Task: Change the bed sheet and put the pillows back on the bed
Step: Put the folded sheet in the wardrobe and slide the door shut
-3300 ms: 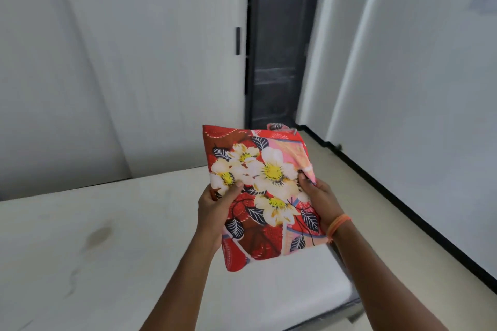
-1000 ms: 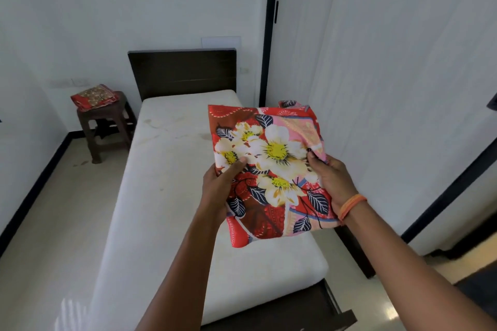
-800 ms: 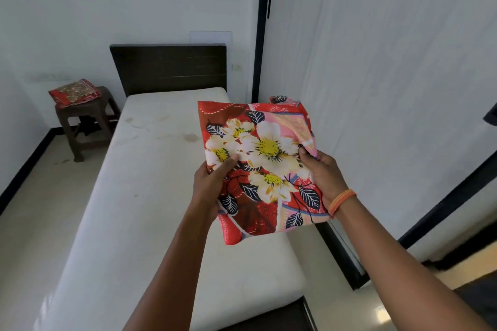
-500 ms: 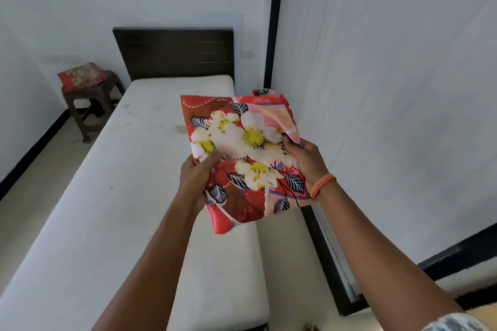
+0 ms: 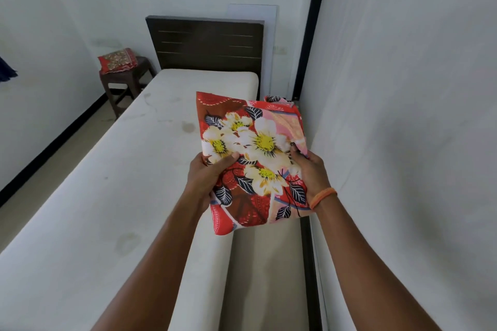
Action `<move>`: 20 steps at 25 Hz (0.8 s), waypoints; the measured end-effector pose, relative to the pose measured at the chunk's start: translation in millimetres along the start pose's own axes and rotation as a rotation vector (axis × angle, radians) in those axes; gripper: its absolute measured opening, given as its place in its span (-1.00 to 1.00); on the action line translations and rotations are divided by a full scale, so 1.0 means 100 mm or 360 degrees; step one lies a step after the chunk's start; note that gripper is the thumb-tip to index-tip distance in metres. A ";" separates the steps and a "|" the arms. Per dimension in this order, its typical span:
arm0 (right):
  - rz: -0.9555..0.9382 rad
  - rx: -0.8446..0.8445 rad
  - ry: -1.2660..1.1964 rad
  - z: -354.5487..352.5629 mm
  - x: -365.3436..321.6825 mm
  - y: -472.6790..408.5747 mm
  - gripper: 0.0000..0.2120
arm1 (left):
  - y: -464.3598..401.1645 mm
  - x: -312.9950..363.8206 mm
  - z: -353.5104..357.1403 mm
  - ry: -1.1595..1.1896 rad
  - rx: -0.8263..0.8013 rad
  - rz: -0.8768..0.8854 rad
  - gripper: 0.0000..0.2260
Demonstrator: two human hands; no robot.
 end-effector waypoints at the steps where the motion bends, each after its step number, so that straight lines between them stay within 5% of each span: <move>1: -0.0004 0.0003 -0.0020 -0.05 0.00 -0.09 -0.81 | -0.08 0.01 0.08 0.0003 0.0003 -0.0001 -0.48; 8: -0.0045 0.0114 -0.0020 -0.51 -0.17 -1.05 -0.78 | -1.09 0.09 0.71 -0.0009 -0.0077 -0.0048 -0.52; 20: -0.0055 0.0170 0.0164 -0.02 -0.73 -4.23 -0.69 | -4.25 1.25 1.17 -0.0031 -0.0132 -0.0026 -0.53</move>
Point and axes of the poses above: each hand's wrist, its own y-axis away from the middle knuckle, its own z-axis out of the palm, x = y × z, the point moved 10 cm from there along -y, towards the middle knuckle, and after that the axes turned 3 degrees about -z, right-handed, at the moved point
